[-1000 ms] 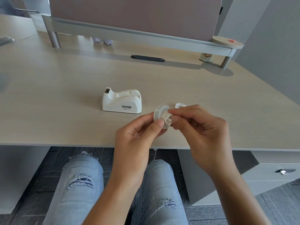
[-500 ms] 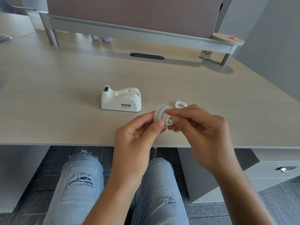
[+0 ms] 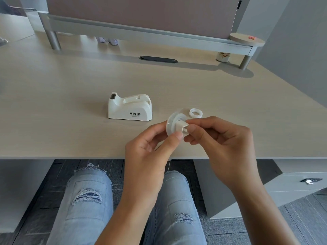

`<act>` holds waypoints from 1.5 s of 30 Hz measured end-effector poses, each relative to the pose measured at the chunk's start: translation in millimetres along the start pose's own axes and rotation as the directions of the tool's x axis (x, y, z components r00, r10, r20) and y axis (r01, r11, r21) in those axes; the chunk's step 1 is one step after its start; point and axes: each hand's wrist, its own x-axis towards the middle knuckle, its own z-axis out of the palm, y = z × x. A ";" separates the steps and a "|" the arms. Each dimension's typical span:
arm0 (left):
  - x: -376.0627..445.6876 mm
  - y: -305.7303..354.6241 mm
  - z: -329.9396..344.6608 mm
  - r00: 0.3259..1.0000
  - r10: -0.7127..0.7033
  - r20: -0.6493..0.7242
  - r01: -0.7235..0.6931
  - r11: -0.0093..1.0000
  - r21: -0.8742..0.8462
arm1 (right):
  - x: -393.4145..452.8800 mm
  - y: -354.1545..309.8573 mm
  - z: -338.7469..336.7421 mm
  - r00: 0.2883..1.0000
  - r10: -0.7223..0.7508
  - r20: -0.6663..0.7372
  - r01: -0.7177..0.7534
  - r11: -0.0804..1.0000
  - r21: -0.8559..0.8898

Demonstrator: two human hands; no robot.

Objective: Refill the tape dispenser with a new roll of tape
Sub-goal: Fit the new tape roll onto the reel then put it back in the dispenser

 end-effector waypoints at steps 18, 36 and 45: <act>-0.6 6.5 -1.0 0.999 -0.001 0.032 -0.002 0.994 0.107 | 6.4 -9.8 -13.3 0.911 -0.360 0.200 0.412 0.781 -0.470; 7.0 10.1 -5.2 0.998 -0.035 0.050 0.022 0.969 0.246 | 18.8 -2.3 -20.4 0.846 -0.387 0.366 0.527 0.712 -0.464; 11.2 12.4 -5.0 0.995 -0.012 0.101 -0.022 0.943 0.332 | 22.1 3.6 -20.4 0.828 -0.403 0.390 0.553 0.702 -0.448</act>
